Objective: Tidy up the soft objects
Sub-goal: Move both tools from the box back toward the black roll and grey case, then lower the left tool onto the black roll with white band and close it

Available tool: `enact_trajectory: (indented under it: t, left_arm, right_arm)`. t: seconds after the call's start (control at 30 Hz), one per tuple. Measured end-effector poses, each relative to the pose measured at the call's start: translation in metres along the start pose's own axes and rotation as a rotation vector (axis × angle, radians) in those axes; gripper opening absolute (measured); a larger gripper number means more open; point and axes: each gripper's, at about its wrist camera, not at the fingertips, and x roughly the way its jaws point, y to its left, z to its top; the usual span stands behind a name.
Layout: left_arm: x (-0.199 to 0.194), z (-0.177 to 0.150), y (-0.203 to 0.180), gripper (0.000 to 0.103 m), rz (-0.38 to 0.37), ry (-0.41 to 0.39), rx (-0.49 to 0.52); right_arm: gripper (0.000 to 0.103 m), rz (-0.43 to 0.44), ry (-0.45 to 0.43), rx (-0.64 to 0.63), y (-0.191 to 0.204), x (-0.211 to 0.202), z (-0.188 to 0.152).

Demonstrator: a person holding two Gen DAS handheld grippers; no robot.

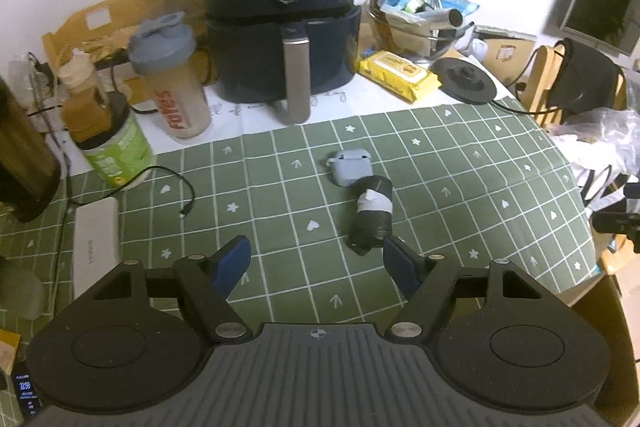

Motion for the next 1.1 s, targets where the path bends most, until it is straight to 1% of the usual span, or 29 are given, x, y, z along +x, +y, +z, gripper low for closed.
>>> enact_trajectory:
  t: [0.07,0.3,0.53,0.83,0.93,1.1]
  left_arm:
    - [0.006,0.003,-0.001,0.073,-0.018,0.009,0.007]
    - [0.029,0.013,-0.003,0.073,-0.046,0.041,0.035]
    - [0.057,0.020,-0.008,0.073,-0.073,0.100,0.077]
    - [0.102,0.025,-0.018,0.073,-0.120,0.178,0.132]
    - [0.120,0.028,-0.023,0.073,-0.125,0.213,0.145]
    - [0.151,0.035,-0.031,0.073,-0.141,0.234,0.169]
  right_arm:
    - [0.103,0.008,-0.002,-0.004,0.001,0.000,0.001]
    - [0.103,0.015,0.003,-0.014,0.007,0.002,0.002]
    - [0.103,0.025,0.019,-0.001,0.008,0.004,0.001]
    - [0.103,0.034,0.034,0.060,0.005,0.002,-0.007]
    - [0.103,0.028,0.037,0.076,0.003,0.000,-0.010]
    - [0.103,0.026,0.041,0.109,0.000,-0.005,-0.015]
